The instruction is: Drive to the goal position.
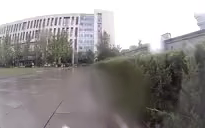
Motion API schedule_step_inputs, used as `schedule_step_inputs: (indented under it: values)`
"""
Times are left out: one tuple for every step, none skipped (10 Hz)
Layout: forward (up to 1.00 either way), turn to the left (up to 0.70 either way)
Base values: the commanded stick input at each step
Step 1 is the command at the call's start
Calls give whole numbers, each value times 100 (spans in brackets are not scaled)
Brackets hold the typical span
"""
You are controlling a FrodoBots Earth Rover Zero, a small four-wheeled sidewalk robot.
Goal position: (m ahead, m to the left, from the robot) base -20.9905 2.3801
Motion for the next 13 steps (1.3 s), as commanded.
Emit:
schedule_step_inputs:
  values:
    - [0,0]
    - [0,0]
    - [0,0]
    - [0,0]
    - [69,35]
    - [70,35]
    - [70,35]
    - [70,35]
    - [70,21]
    - [70,0]
    - [70,0]
    - [70,0]
    - [70,0]
